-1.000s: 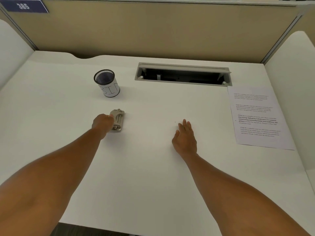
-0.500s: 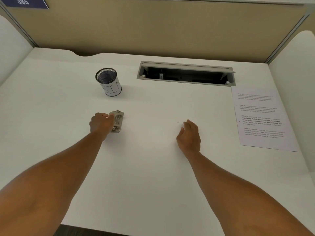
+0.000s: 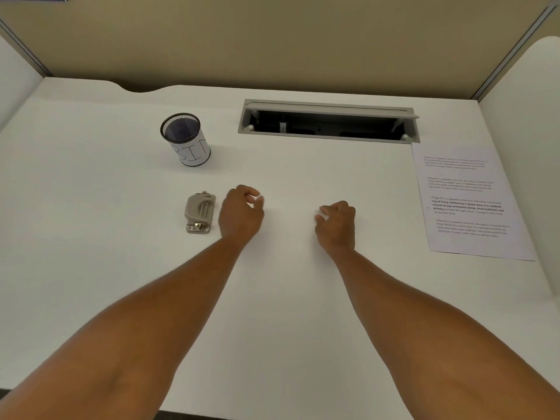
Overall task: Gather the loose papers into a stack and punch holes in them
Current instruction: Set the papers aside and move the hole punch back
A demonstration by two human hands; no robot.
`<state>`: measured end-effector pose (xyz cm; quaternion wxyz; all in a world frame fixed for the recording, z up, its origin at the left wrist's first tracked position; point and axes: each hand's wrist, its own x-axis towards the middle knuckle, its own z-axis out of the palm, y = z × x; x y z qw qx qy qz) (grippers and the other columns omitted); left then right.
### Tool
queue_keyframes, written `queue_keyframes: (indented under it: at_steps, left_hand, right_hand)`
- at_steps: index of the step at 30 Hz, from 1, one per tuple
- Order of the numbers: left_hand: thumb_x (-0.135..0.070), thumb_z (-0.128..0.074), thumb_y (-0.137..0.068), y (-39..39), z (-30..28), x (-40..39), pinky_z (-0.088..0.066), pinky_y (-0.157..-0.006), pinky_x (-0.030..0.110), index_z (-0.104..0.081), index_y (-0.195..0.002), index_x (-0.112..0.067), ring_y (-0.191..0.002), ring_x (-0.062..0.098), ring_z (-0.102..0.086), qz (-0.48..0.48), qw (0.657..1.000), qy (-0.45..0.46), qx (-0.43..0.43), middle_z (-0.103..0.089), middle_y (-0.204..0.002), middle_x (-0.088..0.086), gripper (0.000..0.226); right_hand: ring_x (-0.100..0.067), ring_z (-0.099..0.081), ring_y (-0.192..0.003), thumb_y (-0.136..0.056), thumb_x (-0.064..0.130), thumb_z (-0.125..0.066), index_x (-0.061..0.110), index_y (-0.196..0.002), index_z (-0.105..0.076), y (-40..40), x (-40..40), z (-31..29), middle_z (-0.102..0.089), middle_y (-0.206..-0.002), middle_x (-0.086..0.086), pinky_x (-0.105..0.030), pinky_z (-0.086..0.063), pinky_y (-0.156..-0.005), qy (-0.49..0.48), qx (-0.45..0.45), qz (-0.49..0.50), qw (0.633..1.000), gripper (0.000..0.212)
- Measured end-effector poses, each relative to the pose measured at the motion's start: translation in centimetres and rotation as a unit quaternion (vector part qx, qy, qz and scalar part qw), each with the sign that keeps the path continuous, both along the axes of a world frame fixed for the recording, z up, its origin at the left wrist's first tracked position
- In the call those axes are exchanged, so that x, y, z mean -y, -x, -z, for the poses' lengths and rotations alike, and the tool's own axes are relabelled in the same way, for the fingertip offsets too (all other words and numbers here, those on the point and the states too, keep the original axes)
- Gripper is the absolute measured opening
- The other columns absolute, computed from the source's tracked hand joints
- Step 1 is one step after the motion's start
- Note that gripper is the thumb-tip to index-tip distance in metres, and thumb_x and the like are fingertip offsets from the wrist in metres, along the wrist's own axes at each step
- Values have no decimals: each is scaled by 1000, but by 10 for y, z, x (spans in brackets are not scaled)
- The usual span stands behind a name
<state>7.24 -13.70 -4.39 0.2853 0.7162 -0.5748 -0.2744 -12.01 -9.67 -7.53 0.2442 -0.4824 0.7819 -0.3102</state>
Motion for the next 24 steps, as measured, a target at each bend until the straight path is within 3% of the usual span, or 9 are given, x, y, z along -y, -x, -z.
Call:
queue_keyframes:
  at_steps: [3,10,13,16,18,20,21,24]
  left_hand:
    - [-35,-63,-86,17,5,-6,-49,-80,27,-68,-95,-29,-90,9,-64,49,996,-70,-29,-69,-96,-13,11]
    - [-29,-67,-87,39,20,-20,-53,-85,25,-74,-93,-31,-93,6,-66,146,977,-141,-70,-72,-98,-16,10]
    - [-24,-63,-88,42,23,-28,-53,-85,24,-74,-90,-33,-90,0,-65,180,974,-125,-51,-72,-95,-20,14]
    - [-26,-62,-87,44,26,-35,-52,-81,23,-74,-90,-33,-86,-5,-61,211,972,-100,-31,-71,-92,-21,15]
    - [-30,-65,-86,45,28,-39,-50,-77,23,-73,-92,-34,-83,-7,-59,239,968,-81,-15,-69,-85,-21,11]
    - [-32,-68,-86,45,30,-43,-49,-77,24,-73,-95,-34,-81,-9,-57,254,965,-59,4,-66,-82,-21,11]
    - [-34,-68,-86,45,32,-45,-50,-79,26,-74,-96,-34,-80,-8,-56,259,965,-47,13,-66,-83,-21,12]
    - [-47,-71,-81,47,34,-53,-50,-86,33,-73,-97,-37,-86,-1,-58,265,964,-19,33,-67,-92,-16,19]
  right_hand:
    - [-23,-47,-112,-87,9,-62,4,-103,-67,-1,3,0,-54,-106,-7,-28,-45,-85,-6,2,-9,1000,17]
    - [-21,-47,-110,-90,15,-60,7,-101,-70,2,10,-4,-55,-107,-6,-27,-42,-79,-28,-17,-28,999,17]
    - [-18,-49,-104,-90,16,-58,8,-98,-72,4,13,-7,-56,-109,-6,-25,-39,-74,-54,-39,-41,997,17]
    - [-19,-56,-93,-88,13,-58,4,-96,-67,5,18,-15,-58,-107,-7,-29,-47,-72,-89,-32,-31,995,15]
    - [-26,-57,-80,-83,6,-57,6,-80,-60,5,21,-18,-58,-90,-5,-32,-48,-64,-100,-16,-22,995,5]
    - [-25,-40,-66,-76,-2,-51,17,-58,-40,3,22,-22,-41,-64,1,-28,-33,-47,-98,-30,-38,994,29]
    - [-22,-35,-66,-73,-5,-49,19,-56,-33,3,22,-23,-34,-60,3,-26,-26,-45,-98,-38,-47,993,33]
    - [-23,-52,-73,-76,-5,-51,13,-71,-51,2,21,-23,-55,-82,-2,-26,-39,-58,-106,-53,-55,991,18]
